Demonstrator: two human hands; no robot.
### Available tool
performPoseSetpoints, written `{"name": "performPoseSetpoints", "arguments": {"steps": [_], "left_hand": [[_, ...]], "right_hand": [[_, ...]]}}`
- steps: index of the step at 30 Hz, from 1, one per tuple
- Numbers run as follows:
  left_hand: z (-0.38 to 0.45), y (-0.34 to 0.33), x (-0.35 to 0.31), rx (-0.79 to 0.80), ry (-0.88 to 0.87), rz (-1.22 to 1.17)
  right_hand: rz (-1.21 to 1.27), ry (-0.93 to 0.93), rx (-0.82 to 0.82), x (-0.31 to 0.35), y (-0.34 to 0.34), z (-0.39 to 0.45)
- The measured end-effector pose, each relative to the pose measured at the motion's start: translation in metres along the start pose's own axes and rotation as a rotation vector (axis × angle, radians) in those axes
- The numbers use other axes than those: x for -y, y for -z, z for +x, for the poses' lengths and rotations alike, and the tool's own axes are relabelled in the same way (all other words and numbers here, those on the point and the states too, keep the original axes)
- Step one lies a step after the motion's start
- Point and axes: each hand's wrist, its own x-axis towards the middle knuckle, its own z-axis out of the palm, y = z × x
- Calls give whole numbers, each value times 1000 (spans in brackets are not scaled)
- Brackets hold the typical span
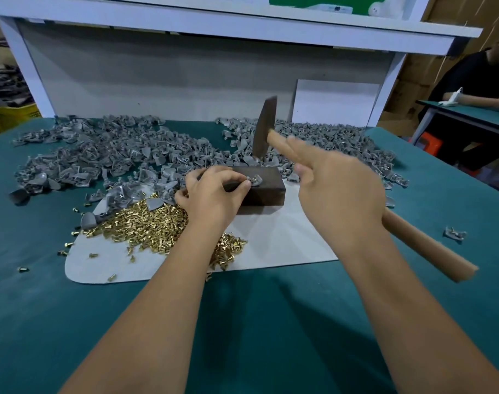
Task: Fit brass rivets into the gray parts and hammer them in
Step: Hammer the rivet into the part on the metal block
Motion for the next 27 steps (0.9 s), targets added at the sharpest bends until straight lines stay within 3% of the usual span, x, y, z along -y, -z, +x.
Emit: {"name": "performPoseSetpoints", "arguments": {"steps": [3, 8, 13, 18, 23, 27], "left_hand": [[0, 1, 3, 28, -27, -10], [-1, 1, -1, 15, 23, -14], [1, -2, 1, -3, 10, 16], [0, -1, 0, -17, 11, 23], [-1, -3, 1, -35, -50, 57], [-1, -2, 0, -45, -29, 30]], "right_hand": [[8, -26, -102, 1, 4, 1], [-28, 55, 187, -1, -5, -8], [13, -23, 1, 0, -7, -3], [-43, 68, 163, -2, -12, -8], [-16, -5, 10, -2, -11, -4], [-65, 80, 186, -1, -15, -4]]}}
